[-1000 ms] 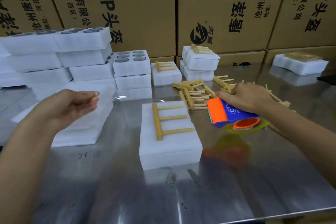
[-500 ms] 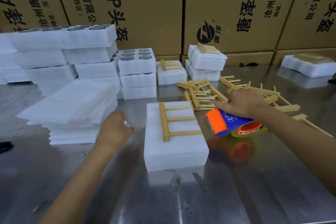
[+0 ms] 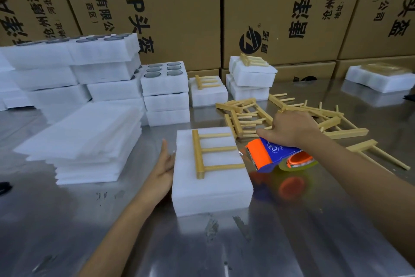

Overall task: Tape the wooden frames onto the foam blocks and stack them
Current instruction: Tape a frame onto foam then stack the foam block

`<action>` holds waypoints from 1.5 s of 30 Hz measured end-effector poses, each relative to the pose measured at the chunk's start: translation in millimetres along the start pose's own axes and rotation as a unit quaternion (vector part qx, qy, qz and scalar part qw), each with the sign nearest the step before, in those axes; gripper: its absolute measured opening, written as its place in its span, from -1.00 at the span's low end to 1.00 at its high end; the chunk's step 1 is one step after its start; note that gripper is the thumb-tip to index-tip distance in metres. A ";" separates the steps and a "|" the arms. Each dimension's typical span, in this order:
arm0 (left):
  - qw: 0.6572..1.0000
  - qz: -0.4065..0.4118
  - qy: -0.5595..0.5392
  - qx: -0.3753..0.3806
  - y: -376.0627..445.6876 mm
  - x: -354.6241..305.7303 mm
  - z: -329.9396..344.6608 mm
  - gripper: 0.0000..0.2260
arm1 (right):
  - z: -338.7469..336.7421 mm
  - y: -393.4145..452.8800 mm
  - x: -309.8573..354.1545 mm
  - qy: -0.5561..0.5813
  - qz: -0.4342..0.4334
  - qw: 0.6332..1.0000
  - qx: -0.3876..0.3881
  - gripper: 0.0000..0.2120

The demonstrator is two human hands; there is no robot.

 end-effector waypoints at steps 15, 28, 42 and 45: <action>0.984 -0.151 -0.098 0.008 29.2 -20.4 -3.1 -0.78 | -1.3 -2.8 -8.4 0.036 0.023 0.999 0.013 -0.45; 0.925 0.181 0.330 -0.045 44.1 -111.5 72.0 -0.67 | -0.6 -5.1 -15.7 0.062 0.022 0.998 -0.003 -0.44; 0.811 0.167 0.560 0.028 76.8 -74.3 134.5 -0.49 | -4.9 -22.6 -45.5 0.126 0.014 0.992 0.029 -0.45; 0.809 0.169 0.561 0.037 77.5 -74.0 133.3 -0.47 | -3.6 -29.8 -58.1 0.152 0.027 0.987 0.036 -0.43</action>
Point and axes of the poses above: each hand's wrist, its own y-axis towards the middle knuckle, its own z-axis out of the palm, x = y × z, the point moved 3 cm from there along y, towards the middle knuckle, and after that the axes turned 10 degrees about -z, right-handed, at the moved point
